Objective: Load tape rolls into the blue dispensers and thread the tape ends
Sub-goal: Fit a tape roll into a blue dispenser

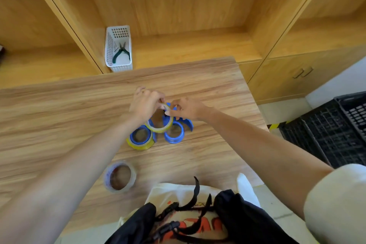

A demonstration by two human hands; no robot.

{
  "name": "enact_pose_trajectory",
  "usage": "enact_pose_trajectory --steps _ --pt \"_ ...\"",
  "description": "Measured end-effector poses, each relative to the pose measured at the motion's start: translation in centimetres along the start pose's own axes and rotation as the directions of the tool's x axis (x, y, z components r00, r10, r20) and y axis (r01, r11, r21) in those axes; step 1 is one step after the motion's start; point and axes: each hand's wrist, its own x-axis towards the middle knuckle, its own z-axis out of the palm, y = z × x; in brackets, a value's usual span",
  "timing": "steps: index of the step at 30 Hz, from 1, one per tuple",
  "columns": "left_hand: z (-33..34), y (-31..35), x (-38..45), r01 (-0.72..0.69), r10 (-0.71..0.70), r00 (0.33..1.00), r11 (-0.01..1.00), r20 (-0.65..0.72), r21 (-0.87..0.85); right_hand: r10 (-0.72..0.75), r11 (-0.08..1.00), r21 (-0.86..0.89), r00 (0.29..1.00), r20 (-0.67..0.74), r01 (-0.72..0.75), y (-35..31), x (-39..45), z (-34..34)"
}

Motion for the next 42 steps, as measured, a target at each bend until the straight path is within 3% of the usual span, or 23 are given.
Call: enact_pose_trajectory --steps 7,16,19,23,30,38,42 --pt "2.8 4.3 1.1 0.018 -0.005 0.987 0.997 0.162 -0.077 0.175 0.978 -0.109 0.984 -0.010 -0.175 2.5 -0.8 1.8" --pt "6.2 3.3 0.5 -0.007 0.011 0.988 1.000 0.155 -0.027 0.299 0.938 -0.175 0.954 -0.029 -0.299 3.1 0.9 4.0" --pt "6.7 3.1 0.3 0.004 0.013 0.990 0.993 0.143 -0.114 0.327 0.926 -0.189 0.945 -0.027 -0.326 3.1 1.1 4.4" --pt "8.0 2.9 -0.1 -0.015 0.041 0.985 0.988 0.167 -0.155 0.343 0.916 -0.207 0.938 -0.044 -0.345 3.2 1.1 4.4" --pt "8.3 2.6 0.0 0.026 0.008 0.988 0.977 0.154 -0.213 0.395 0.916 -0.066 0.919 -0.008 -0.395 3.5 1.6 4.2" --pt "9.1 1.5 -0.9 0.027 0.014 0.987 0.968 0.162 -0.250 0.388 0.916 -0.118 0.922 0.018 -0.383 3.3 1.5 3.9" --pt "9.2 0.5 -1.8 -0.062 0.087 0.988 0.980 0.126 -0.189 0.353 0.924 -0.131 0.934 -0.059 -0.358 2.9 0.6 3.5"
